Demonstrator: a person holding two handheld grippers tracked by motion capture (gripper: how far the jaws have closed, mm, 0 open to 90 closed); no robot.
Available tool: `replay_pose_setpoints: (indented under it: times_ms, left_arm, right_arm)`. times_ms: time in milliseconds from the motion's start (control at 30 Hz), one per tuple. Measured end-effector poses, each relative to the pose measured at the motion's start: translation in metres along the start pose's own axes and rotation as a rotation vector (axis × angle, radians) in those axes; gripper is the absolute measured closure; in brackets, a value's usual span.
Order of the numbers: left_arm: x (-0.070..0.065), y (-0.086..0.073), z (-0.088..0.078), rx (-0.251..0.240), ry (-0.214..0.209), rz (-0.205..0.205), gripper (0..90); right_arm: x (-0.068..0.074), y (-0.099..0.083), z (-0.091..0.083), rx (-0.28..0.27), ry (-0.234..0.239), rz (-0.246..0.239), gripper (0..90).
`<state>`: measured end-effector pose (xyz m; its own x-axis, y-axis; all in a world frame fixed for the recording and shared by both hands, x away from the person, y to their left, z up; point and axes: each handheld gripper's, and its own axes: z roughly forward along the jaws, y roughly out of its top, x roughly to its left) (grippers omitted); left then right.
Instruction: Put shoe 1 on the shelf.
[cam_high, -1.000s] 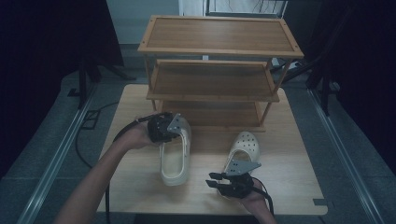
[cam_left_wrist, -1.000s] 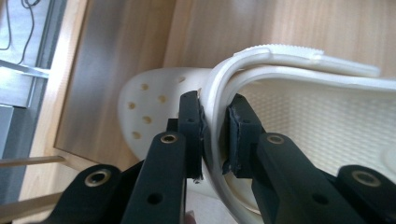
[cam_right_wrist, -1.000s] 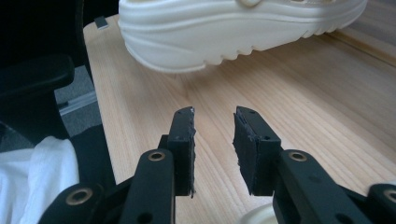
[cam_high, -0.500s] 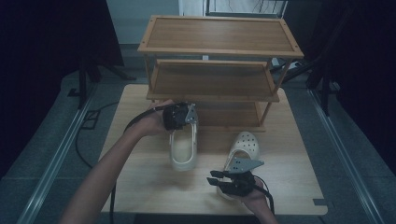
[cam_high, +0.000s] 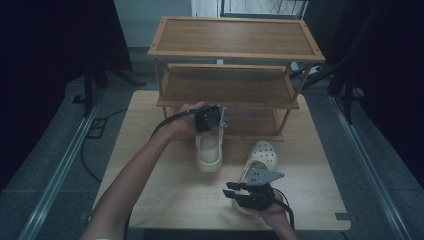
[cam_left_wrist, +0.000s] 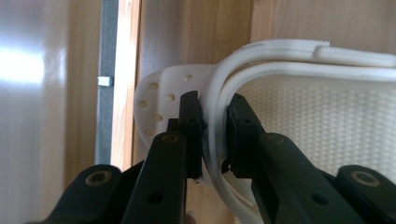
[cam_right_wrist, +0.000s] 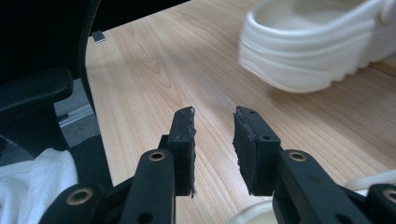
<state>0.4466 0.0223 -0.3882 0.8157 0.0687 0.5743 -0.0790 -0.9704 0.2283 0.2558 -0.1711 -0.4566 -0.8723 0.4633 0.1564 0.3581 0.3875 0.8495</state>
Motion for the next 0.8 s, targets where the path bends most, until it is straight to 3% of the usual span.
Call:
replay_pose_setpoints:
  times_ms: [267,533,800]
  left_arm:
    - [0.004,0.009,0.022,0.016,0.024,0.013,78.8]
    - [-0.003,0.012,0.035,0.048,0.001,0.035,78.5]
    - [-0.003,0.008,0.033,0.030,-0.018,-0.012,76.9]
  right_arm:
    - [0.001,0.000,0.001,0.006,-0.001,-0.006,68.7]
    - [0.000,-0.002,0.004,0.011,0.026,-0.001,68.7]
    - [0.002,-0.002,0.003,0.013,0.024,-0.007,68.4]
